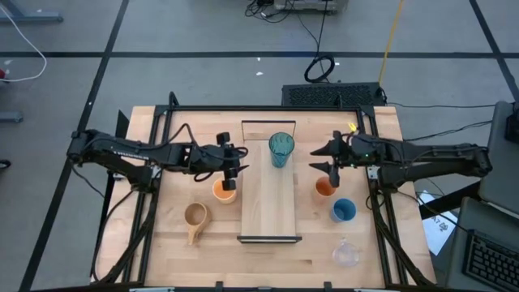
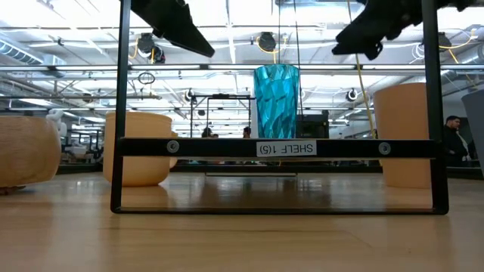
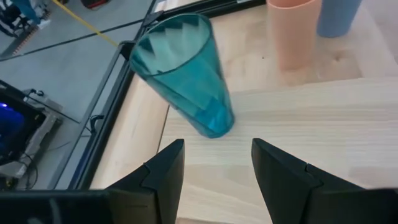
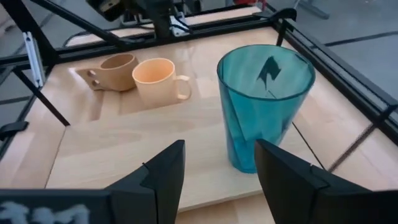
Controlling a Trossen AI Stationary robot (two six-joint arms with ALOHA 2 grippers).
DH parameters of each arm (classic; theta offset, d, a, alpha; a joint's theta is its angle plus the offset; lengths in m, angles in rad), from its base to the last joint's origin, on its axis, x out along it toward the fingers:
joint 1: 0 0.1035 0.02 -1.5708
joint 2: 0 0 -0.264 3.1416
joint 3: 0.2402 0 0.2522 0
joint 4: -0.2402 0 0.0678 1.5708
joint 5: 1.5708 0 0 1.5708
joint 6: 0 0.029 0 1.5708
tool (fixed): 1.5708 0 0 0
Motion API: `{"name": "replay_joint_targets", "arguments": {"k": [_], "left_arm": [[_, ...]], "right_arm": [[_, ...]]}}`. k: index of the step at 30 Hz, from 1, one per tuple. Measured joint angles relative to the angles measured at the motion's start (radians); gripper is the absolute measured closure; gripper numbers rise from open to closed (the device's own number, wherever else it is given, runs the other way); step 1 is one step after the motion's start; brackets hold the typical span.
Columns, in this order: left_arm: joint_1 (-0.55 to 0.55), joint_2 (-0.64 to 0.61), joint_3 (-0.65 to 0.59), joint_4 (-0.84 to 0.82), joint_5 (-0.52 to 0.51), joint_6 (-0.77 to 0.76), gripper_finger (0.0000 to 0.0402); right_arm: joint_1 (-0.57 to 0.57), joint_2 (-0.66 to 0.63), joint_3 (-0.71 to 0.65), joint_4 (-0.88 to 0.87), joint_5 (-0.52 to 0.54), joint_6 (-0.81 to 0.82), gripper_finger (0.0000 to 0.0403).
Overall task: Stack small to large cups/mugs on shelf
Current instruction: Put the blue cup on the shelf
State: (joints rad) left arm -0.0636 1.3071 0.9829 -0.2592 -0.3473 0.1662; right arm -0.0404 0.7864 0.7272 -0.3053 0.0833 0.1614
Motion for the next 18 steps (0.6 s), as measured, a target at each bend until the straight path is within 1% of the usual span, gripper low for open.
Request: {"name": "replay_joint_targets", "arguments": {"k": [3, 7, 12, 18], "left_arm": [[-0.012, 0.0, 0.0, 0.001, 0.0, 0.004, 0.0213], [-0.021, 0.0, 0.0, 0.002, 0.0, 0.004, 0.0213], [-0.031, 0.0, 0.0, 0.001, 0.0, 0.003, 0.0213], [-0.051, 0.0, 0.0, 0.006, 0.0, 0.003, 0.0213]], "right_arm": [[0.035, 0.008, 0.054, -0.065, 0.046, 0.033, 0.022], [0.083, 0.049, 0.146, -0.165, 0.078, 0.075, 0.022], [0.131, 0.154, 0.295, -0.313, 0.079, 0.118, 0.022], [0.185, 0.314, 0.496, -0.577, 0.079, 0.215, 0.022]]}}
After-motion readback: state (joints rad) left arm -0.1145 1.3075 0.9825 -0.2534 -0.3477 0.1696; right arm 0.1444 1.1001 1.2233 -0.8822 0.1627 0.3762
